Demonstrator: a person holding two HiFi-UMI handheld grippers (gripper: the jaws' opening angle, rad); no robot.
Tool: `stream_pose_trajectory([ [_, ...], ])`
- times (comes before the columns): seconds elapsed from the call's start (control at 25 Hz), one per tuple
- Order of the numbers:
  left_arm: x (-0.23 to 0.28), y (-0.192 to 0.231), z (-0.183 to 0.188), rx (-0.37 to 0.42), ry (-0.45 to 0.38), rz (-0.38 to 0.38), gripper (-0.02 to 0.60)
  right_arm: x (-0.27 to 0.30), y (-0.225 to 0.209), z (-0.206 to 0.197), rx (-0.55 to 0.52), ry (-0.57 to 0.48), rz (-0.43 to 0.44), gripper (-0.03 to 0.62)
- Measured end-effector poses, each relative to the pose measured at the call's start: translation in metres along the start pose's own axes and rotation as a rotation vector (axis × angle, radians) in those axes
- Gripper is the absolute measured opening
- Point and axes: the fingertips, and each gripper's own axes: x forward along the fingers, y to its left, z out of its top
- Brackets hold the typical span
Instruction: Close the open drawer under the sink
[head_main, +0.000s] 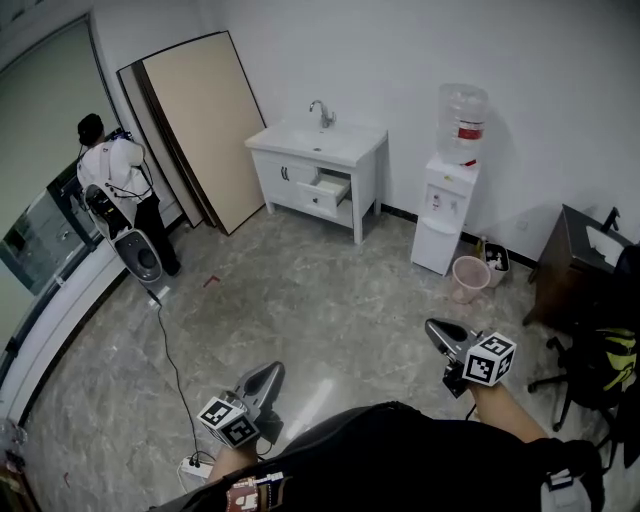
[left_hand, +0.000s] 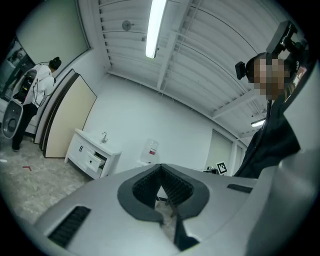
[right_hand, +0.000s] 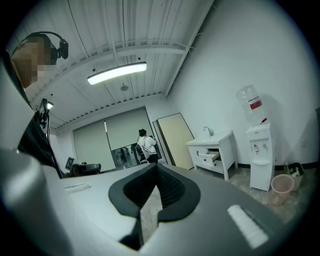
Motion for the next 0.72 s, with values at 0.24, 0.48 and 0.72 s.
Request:
stream_pose_trajectory([
  [0.24,0.048,-0.006,-0.007,0.000,0.024,0.019,0.000,-0.005,-0.055,0.000,0.035,0.006,-0.007,0.002],
  [0.48,0.070,0.016,-0.002,-0.036,0.025,0.019,0.002,0.015,-0.075,0.004,0.040,0.014,-0.021,0.002],
  [0.72,0.094,0.074,0.015,-0.061,-0.004,-0.052,0.002,0.064,-0.087,0.014,0.019,0.012,-0.067,0.002],
])
